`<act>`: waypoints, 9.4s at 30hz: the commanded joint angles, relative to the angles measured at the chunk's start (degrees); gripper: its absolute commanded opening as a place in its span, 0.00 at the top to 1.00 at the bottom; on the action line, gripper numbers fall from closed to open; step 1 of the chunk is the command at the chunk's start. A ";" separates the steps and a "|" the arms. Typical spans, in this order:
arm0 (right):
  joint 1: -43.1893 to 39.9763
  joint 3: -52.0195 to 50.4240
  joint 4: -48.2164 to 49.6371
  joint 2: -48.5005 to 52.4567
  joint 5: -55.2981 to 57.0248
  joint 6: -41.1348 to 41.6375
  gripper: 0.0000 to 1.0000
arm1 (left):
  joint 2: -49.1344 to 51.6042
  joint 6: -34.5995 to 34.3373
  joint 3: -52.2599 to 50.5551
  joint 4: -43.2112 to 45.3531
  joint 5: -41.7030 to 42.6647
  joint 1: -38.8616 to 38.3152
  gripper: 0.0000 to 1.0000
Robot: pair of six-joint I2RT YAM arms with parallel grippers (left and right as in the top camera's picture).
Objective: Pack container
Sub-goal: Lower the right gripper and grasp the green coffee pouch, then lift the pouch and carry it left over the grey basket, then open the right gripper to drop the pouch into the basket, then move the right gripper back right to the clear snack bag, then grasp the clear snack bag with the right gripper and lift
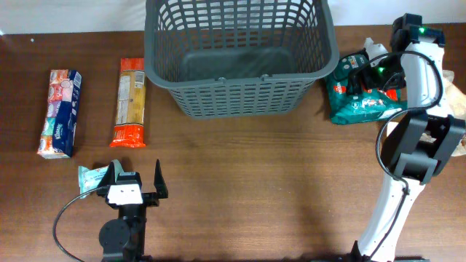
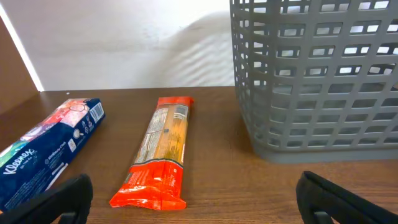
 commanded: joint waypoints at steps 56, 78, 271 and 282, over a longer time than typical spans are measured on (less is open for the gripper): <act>-2.03 42.99 -7.34 1.97 0.85 15.61 0.96 | -0.37 0.87 -0.11 -0.42 0.63 0.24 0.01; 15.02 51.56 2.51 -13.62 -11.39 18.27 0.96 | -0.37 0.87 -0.11 -0.42 0.63 0.24 0.01; -19.17 -32.83 11.65 -15.06 21.57 82.40 0.01 | -0.37 0.87 -0.11 -0.42 0.63 0.24 0.01; -19.21 -39.47 19.12 -15.06 20.70 77.50 0.01 | -0.37 0.87 -0.11 -0.42 0.63 0.24 0.01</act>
